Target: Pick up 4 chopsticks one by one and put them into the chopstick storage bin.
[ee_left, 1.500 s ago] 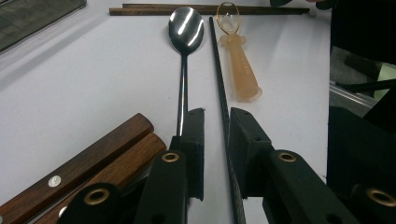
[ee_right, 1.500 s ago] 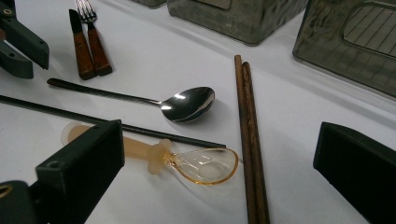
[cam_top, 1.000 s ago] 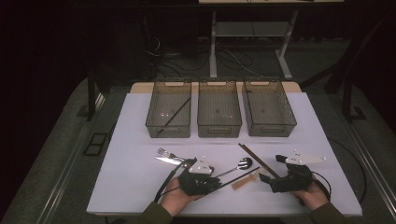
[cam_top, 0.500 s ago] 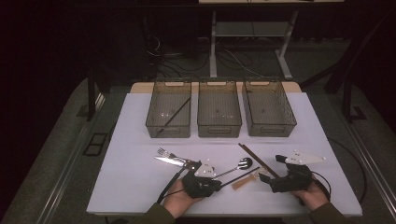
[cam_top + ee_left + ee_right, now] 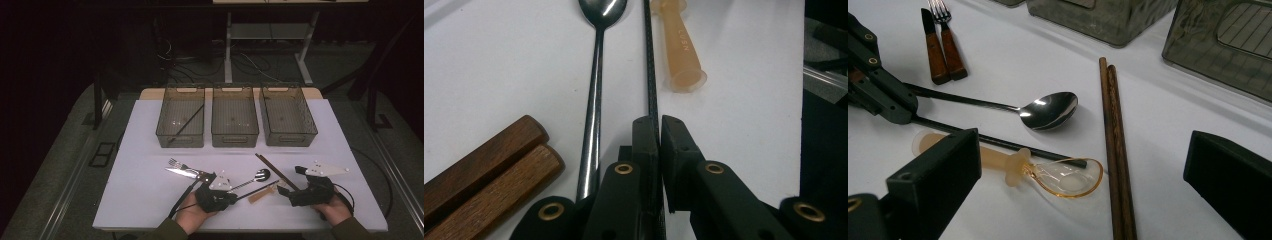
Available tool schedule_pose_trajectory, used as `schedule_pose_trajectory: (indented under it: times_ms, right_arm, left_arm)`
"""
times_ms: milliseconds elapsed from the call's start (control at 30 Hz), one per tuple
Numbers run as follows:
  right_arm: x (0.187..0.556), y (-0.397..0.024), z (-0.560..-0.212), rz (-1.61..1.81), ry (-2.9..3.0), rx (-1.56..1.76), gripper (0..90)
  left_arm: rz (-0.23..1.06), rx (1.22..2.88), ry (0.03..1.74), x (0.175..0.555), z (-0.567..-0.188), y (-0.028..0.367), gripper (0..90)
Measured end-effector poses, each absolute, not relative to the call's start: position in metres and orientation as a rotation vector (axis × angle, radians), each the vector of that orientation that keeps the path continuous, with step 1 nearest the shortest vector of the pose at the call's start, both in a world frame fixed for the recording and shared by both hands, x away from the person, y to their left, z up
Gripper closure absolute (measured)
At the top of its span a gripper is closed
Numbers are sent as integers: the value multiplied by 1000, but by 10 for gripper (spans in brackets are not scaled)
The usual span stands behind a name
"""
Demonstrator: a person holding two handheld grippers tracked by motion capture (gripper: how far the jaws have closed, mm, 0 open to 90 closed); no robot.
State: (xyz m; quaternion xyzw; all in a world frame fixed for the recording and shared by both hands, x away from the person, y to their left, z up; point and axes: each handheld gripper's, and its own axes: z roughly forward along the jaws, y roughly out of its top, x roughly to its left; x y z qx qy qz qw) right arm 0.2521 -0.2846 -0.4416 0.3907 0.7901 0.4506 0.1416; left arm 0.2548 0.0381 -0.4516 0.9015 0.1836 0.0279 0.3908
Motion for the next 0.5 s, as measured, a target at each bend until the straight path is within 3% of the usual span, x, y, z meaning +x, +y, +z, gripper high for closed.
schedule_pose_trajectory:
  times_ms: [500]
  right_arm:
    - [252,-285,-441,1300,2279,1128,15]
  left_arm:
    - [62,2205,510,258,-442,48,852]
